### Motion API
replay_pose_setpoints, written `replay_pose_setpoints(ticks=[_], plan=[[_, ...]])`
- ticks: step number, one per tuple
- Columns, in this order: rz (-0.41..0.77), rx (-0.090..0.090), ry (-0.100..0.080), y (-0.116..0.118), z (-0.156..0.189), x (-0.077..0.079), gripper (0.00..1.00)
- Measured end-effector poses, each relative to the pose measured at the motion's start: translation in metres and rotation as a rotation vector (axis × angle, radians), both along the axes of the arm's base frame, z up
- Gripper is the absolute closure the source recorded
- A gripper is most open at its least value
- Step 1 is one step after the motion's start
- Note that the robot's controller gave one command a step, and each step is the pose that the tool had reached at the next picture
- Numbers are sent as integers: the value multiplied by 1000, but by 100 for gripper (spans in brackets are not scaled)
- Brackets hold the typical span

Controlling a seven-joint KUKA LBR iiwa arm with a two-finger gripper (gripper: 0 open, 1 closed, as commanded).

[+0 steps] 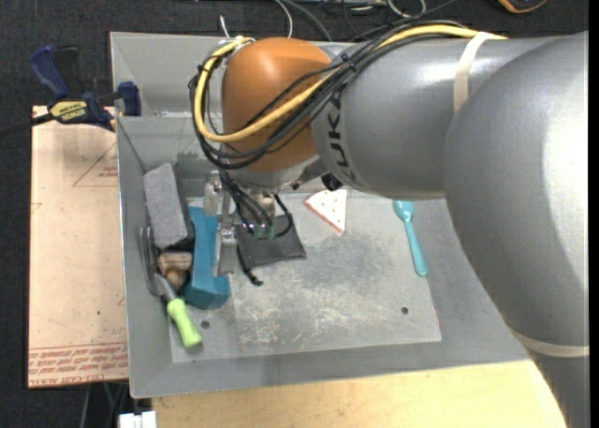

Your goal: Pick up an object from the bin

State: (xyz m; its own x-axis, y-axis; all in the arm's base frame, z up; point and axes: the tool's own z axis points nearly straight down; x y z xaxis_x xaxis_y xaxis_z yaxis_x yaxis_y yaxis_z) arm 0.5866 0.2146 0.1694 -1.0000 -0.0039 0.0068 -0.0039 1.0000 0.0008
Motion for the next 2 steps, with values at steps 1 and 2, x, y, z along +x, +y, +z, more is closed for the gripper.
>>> replay_pose_setpoints(ticks=[1,2], plan=[[-3,1,-7,-1,5,2,0],[-33,3,-13,25,-65,-34,0]])
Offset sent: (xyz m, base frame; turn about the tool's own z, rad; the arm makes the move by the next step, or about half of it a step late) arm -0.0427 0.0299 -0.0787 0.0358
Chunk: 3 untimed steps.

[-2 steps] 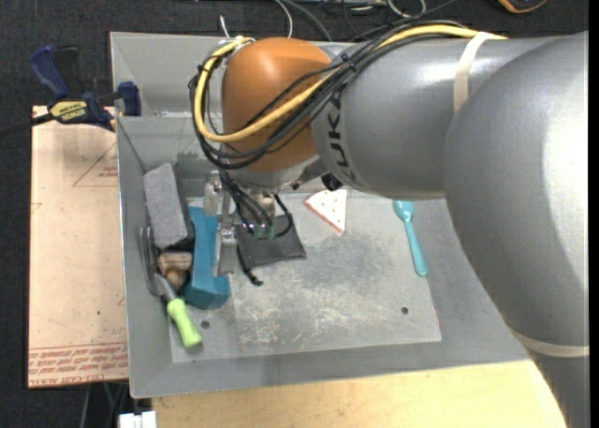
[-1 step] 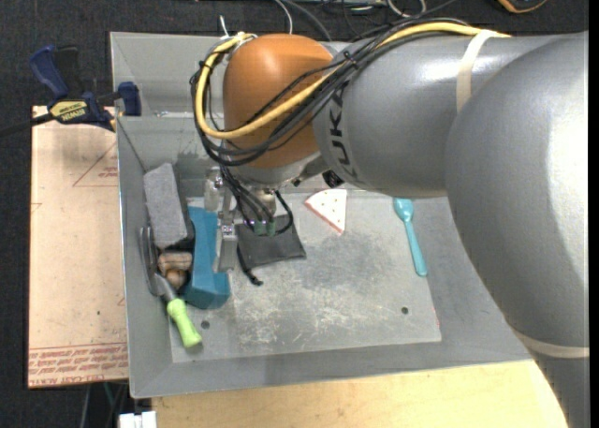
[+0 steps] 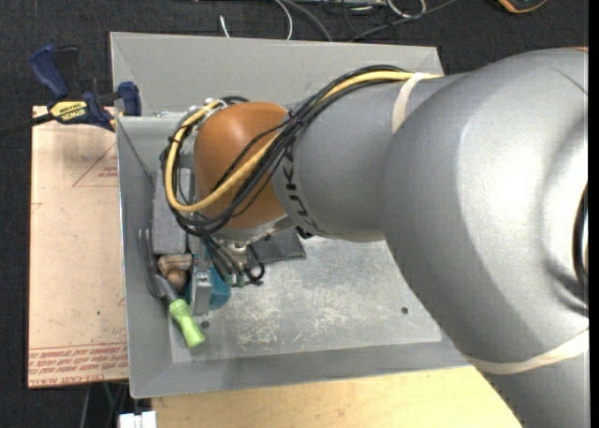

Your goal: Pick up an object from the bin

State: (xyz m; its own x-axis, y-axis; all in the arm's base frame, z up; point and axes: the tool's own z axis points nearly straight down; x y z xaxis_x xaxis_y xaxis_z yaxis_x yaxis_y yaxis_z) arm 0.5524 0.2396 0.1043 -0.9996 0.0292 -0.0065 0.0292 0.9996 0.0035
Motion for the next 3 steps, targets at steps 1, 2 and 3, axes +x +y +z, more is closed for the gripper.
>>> replay_pose_setpoints(ticks=[1,2,3], plan=[[178,-14,-17,-6,-14,3,0],[153,-11,-9,-6,2,0,0],[64,-10,-10,-1,15,-13,0]])
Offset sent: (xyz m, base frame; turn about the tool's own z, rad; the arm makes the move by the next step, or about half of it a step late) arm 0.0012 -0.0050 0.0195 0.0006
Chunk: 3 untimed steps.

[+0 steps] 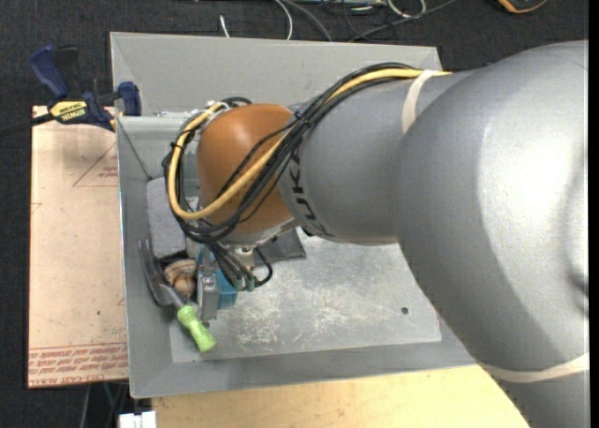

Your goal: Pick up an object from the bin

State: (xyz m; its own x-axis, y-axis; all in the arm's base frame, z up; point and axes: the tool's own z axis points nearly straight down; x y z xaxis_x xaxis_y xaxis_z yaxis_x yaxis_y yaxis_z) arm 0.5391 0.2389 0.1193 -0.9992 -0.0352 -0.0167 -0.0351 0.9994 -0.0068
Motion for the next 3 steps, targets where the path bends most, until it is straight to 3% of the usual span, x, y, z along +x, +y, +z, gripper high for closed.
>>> replay_pose_setpoints(ticks=[1,2,3], plan=[[402,-6,7,-1,-3,30,0],[393,-8,-10,-9,-27,6,0],[775,-11,-1,12,-45,15,100]])
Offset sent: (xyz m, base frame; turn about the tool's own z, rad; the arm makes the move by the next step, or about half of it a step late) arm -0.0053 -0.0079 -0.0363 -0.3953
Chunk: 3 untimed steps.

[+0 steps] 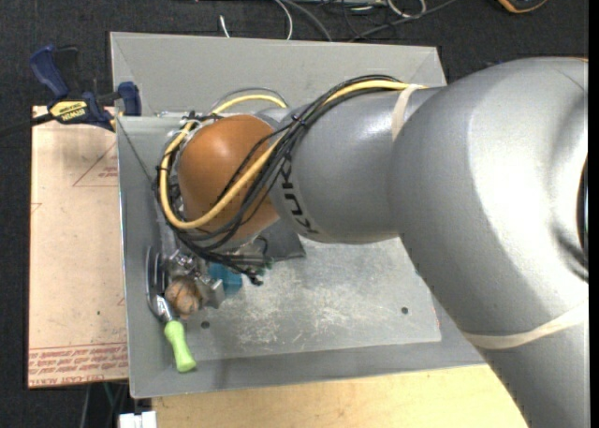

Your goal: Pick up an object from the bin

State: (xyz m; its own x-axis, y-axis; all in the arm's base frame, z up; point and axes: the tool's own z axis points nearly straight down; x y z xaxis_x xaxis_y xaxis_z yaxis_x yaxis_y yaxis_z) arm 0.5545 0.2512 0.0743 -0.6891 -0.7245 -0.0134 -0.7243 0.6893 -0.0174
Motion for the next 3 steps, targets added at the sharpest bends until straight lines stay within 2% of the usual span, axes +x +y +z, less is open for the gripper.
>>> replay_pose_setpoints(ticks=[1,2,3], plan=[[0,0,0,0,0,0,100],[235,-5,3,-14,19,-17,100],[225,-2,-1,-12,62,-5,100]])
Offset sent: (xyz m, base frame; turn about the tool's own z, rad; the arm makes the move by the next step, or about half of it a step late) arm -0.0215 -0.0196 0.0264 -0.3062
